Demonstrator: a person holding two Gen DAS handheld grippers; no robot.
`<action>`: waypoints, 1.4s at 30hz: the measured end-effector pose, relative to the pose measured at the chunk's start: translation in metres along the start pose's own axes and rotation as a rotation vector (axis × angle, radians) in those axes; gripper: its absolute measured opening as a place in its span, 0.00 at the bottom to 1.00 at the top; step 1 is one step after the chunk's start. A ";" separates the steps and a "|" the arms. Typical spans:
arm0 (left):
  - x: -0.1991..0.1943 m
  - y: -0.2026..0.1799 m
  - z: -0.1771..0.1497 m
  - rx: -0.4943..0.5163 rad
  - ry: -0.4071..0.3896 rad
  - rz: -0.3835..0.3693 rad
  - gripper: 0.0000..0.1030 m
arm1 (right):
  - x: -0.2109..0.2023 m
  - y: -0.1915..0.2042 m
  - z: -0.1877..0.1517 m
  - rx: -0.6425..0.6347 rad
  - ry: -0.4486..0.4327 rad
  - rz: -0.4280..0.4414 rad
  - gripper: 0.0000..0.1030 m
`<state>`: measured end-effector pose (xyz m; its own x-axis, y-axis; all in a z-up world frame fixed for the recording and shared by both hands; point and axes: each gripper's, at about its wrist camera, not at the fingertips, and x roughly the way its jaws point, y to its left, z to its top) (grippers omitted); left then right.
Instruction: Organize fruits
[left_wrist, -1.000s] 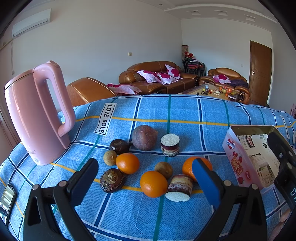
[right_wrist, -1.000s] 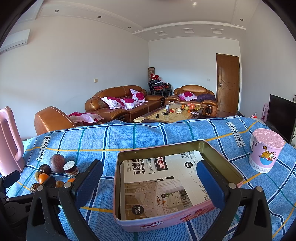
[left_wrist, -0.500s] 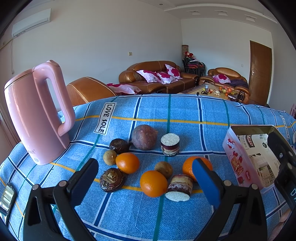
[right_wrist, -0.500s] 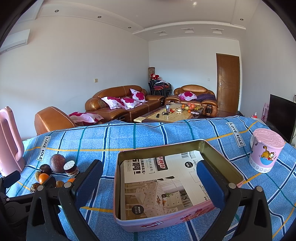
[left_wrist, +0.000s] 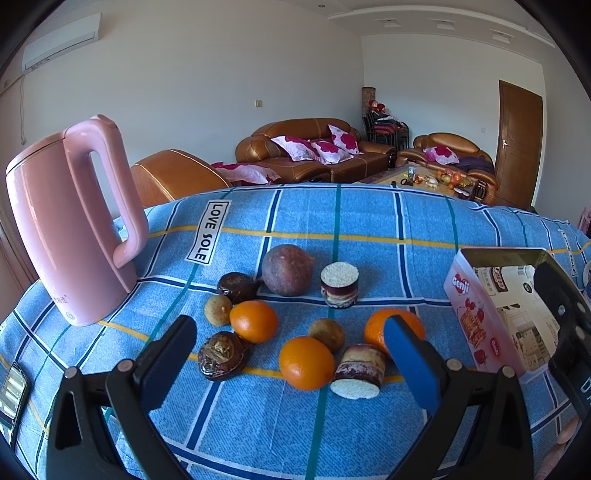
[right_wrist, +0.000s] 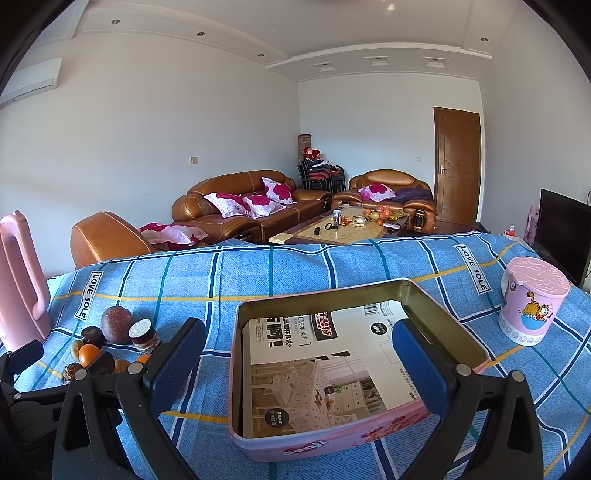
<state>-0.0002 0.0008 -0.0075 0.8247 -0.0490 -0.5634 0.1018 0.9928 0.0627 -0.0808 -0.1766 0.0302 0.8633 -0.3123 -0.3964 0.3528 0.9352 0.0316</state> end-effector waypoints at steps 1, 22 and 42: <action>0.000 0.000 0.000 0.011 0.002 0.004 1.00 | 0.000 0.000 0.000 -0.001 0.001 0.003 0.99; 0.018 0.102 0.011 -0.033 0.136 0.074 0.96 | 0.007 0.048 -0.016 -0.121 0.195 0.432 0.45; 0.043 0.093 0.002 0.040 0.293 -0.089 0.94 | 0.060 0.120 -0.037 -0.216 0.519 0.586 0.45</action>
<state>0.0454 0.0906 -0.0241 0.6164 -0.0963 -0.7815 0.1928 0.9807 0.0312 -0.0001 -0.0768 -0.0239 0.5900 0.3063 -0.7470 -0.2283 0.9508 0.2095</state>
